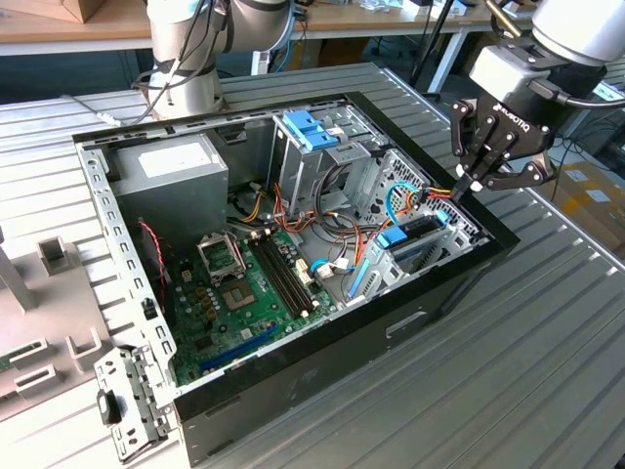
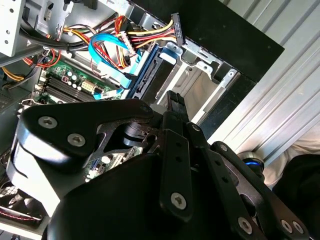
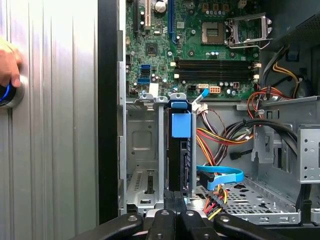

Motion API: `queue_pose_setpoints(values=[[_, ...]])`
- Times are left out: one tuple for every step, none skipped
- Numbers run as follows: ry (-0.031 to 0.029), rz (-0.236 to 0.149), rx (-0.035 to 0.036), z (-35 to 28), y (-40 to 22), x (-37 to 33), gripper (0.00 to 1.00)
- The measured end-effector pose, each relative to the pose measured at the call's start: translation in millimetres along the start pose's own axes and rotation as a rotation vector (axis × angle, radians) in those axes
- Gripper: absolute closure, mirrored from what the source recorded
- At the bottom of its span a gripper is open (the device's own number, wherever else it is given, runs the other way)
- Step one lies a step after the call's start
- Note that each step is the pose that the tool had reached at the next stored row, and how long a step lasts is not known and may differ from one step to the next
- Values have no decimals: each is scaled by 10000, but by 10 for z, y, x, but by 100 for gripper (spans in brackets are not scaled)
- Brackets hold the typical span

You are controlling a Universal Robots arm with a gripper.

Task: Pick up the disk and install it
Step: 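Insert the first disk wire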

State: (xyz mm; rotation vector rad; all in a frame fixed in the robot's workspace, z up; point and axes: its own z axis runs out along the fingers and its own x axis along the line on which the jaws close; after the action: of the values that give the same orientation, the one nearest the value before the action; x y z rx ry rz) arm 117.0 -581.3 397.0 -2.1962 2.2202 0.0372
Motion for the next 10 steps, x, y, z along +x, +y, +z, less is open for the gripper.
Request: queue_pose_setpoints(values=[[0,0,0,0,0,0,89],[0,0,0,0,-1,0,89],[0,0,1,0,-1,0,89],[0,0,0,0,-1,0,89],[0,-1,0,0,-1,0,89],[-1,-10,0,0,-1,0,89],[1,-41,-1,0,-1,0,89],[1,-129,-3,0,-1,0,89],[1,-194,-5,0,-1,0,89],[1,-263,-7,0,-1,0,89]])
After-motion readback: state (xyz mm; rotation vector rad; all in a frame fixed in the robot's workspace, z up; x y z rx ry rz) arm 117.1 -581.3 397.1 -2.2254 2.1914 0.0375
